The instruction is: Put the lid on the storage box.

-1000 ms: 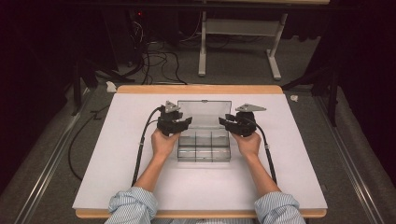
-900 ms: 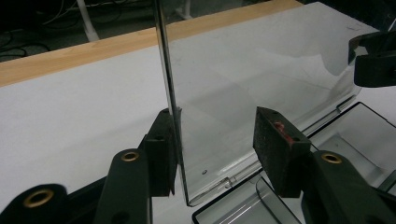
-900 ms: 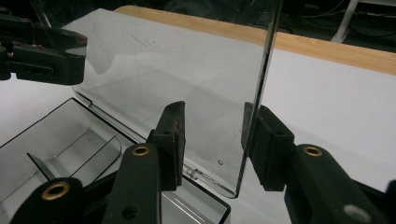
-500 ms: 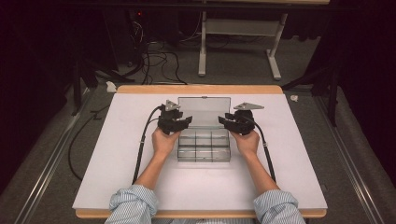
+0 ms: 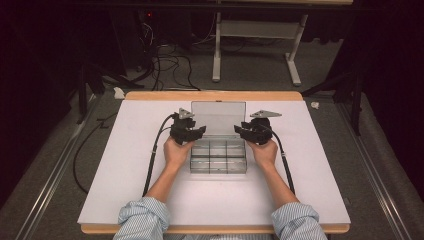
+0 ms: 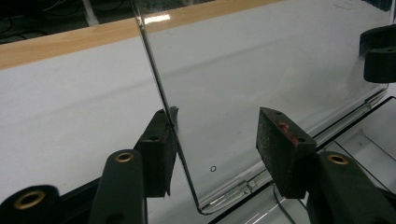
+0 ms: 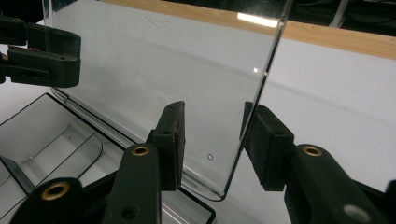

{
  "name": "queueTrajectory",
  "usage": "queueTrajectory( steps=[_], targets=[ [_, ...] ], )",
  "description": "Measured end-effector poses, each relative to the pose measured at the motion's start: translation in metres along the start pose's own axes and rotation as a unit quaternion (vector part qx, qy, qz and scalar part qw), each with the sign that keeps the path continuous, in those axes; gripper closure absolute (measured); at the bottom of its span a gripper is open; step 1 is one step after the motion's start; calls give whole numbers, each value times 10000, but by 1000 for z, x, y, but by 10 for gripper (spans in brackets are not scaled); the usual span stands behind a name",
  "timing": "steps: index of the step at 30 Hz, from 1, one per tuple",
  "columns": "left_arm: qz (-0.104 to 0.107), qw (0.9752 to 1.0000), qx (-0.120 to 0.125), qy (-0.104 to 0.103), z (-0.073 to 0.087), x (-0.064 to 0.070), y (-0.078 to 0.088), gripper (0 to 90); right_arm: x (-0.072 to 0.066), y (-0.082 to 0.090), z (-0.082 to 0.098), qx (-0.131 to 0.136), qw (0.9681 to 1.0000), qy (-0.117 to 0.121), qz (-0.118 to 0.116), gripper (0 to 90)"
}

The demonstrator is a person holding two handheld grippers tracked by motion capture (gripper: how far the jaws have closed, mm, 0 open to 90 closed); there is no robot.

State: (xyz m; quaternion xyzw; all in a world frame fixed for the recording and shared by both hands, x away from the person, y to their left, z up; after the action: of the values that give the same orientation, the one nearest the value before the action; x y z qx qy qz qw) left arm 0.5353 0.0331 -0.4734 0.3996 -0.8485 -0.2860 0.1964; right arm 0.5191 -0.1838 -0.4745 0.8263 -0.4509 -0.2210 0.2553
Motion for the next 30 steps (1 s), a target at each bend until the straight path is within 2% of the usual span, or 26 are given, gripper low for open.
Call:
queueTrajectory(
  steps=[16,30],
  targets=[
    [-60,9999,-136,69,3,0,-7,417,3,-7,1,-213,9997,-115,-53,556],
    [20,9995,-241,183,6,-3,-11,380,7,-11,5,-308,9992,-234,-104,523]
  ],
)
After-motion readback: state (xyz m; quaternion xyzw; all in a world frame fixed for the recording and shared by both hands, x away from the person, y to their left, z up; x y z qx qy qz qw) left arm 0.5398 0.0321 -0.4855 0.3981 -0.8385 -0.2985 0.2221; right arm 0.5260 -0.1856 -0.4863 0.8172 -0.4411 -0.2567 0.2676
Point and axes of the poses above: each handheld gripper's, and its own axes: y roughly backward along the jaws, z roughly out of its underside, x roughly to its right, the point moved 6 cm from there along -y, roughly forward along the jaws, and after that the axes turned 5 degrees about -x, right-handed, at the moved point
